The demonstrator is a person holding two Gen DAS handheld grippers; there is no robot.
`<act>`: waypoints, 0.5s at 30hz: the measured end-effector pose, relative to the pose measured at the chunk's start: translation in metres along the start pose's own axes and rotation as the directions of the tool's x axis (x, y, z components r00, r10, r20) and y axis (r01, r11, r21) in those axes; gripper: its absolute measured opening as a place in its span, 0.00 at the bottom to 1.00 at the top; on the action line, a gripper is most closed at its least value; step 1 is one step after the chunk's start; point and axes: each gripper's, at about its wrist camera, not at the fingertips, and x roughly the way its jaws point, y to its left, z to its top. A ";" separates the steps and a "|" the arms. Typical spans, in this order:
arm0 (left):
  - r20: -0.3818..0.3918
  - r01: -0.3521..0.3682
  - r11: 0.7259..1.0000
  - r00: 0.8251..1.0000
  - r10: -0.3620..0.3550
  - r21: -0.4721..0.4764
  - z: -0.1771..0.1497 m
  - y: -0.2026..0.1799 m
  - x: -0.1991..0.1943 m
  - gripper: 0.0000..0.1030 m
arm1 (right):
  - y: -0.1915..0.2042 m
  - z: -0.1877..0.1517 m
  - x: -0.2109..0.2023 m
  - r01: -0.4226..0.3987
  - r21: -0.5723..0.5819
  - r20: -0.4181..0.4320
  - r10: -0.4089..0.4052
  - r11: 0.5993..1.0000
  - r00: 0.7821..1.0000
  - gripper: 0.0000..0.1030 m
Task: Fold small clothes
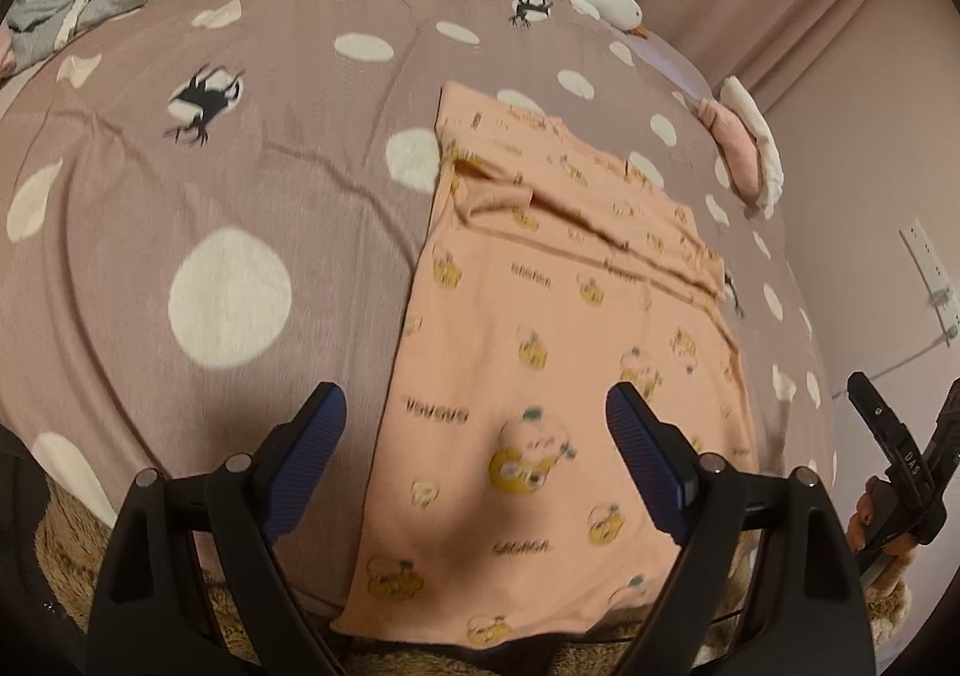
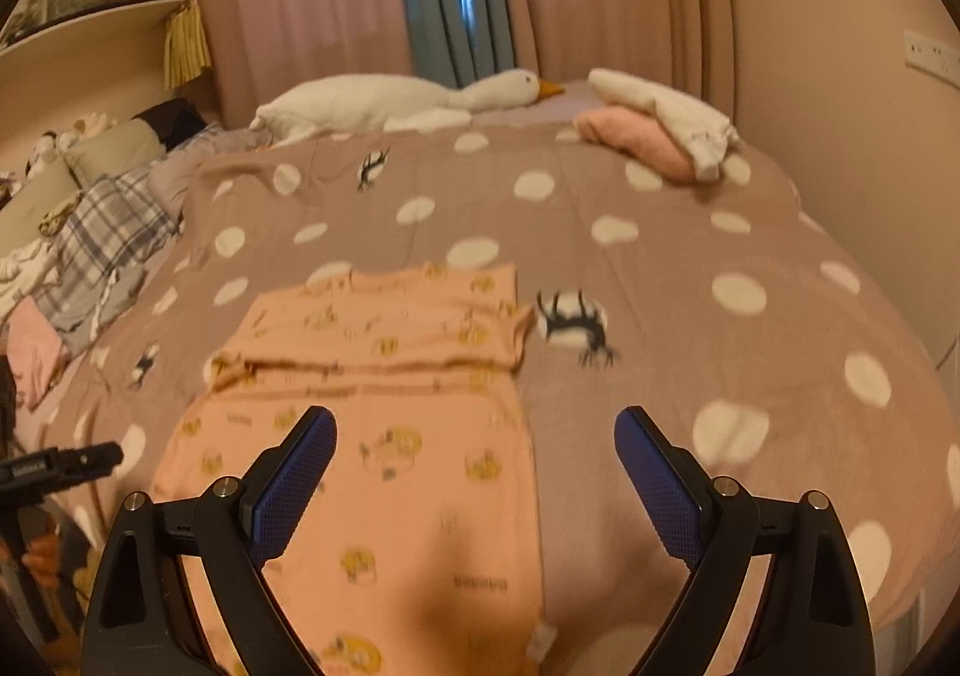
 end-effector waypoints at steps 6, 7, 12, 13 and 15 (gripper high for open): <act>-0.047 0.012 1.000 0.999 -0.012 -0.014 -0.021 0.016 0.010 0.75 | -0.007 -0.038 0.002 0.001 0.029 -0.084 0.001 1.000 0.996 0.91; -0.061 0.012 1.000 0.998 -0.013 -0.020 -0.024 0.018 0.012 0.71 | -0.009 -0.044 0.003 0.004 0.030 -0.103 -0.001 1.000 0.995 0.91; -0.090 0.028 0.999 0.996 -0.030 -0.027 -0.034 0.025 0.015 0.66 | -0.016 -0.065 0.000 -0.008 0.060 -0.144 0.017 0.998 0.989 0.90; -0.091 0.030 0.999 0.995 -0.033 -0.029 -0.036 0.026 0.015 0.66 | -0.017 -0.068 0.000 -0.010 0.067 -0.151 0.020 0.998 0.988 0.88; -0.094 0.043 0.998 0.994 -0.047 -0.045 -0.038 0.029 0.013 0.66 | -0.020 -0.076 0.002 0.008 0.087 -0.174 0.007 0.996 0.985 0.84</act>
